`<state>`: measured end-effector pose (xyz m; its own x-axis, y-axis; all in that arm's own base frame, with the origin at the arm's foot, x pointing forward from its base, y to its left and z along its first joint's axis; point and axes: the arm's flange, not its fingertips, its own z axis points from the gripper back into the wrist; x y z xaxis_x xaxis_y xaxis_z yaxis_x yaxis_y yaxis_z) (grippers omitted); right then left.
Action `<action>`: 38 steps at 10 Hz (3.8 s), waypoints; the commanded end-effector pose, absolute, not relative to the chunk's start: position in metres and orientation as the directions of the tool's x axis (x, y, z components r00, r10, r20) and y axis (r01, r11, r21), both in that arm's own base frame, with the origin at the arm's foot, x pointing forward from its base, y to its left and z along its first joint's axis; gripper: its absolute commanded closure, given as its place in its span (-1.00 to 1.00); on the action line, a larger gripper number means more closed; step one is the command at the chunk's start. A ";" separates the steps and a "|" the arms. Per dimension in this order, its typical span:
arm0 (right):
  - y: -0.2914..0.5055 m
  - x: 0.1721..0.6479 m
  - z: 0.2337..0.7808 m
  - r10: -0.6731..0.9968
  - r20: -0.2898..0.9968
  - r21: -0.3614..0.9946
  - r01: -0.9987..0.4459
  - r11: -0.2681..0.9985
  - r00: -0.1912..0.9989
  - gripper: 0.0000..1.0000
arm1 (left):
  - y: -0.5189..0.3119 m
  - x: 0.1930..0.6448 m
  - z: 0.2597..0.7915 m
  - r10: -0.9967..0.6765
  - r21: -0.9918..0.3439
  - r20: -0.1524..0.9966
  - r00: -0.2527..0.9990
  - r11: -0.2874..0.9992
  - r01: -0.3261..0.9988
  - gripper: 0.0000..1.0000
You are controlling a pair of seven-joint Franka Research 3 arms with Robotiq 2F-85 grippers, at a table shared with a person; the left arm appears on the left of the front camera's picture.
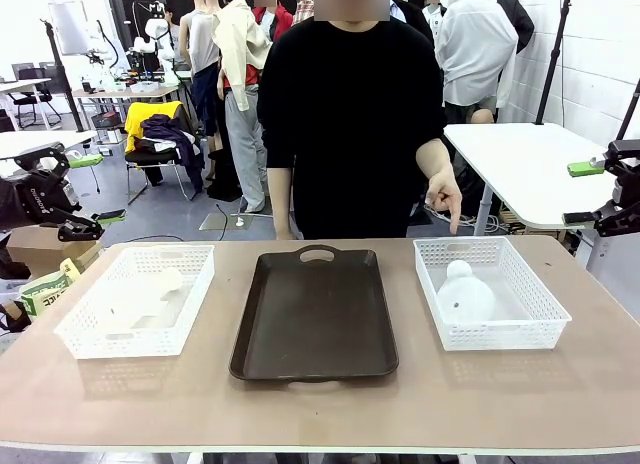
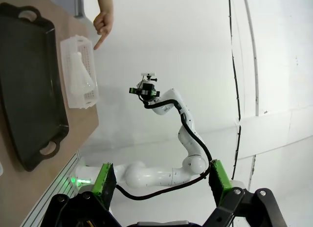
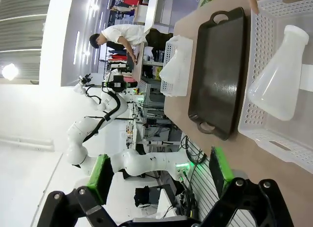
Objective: Prepare the laboratory tools.
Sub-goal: Pick up the Big flask that the person points to.
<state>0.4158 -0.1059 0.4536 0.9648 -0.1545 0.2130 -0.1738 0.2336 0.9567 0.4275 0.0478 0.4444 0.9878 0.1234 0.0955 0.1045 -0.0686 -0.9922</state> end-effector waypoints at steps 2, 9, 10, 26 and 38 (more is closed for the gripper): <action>-0.107 0.414 0.455 -0.150 0.212 0.959 -0.176 0.222 0.966 -1.00 | 0.049 0.426 0.445 0.120 -0.991 0.100 0.988 -0.079 0.110 -1.00; -0.077 0.432 0.488 -0.267 0.301 0.814 -0.100 0.572 0.915 -1.00 | 0.049 0.426 0.445 0.120 -0.991 0.100 0.988 -0.079 0.110 -1.00; -0.061 0.443 0.493 -0.277 0.325 0.743 -0.063 0.667 0.904 -1.00 | 0.049 0.426 0.445 0.120 -0.991 0.100 0.988 -0.079 0.110 -1.00; 0.064 0.532 0.437 -0.096 0.286 0.208 0.036 0.978 0.954 -1.00 | 0.049 0.426 0.445 0.120 -0.991 0.100 0.988 -0.079 0.110 -1.00; 0.130 0.586 0.387 -0.303 0.189 -0.027 0.313 0.949 0.934 -1.00 | 0.049 0.426 0.445 0.120 -0.991 0.100 0.988 -0.079 0.110 -1.00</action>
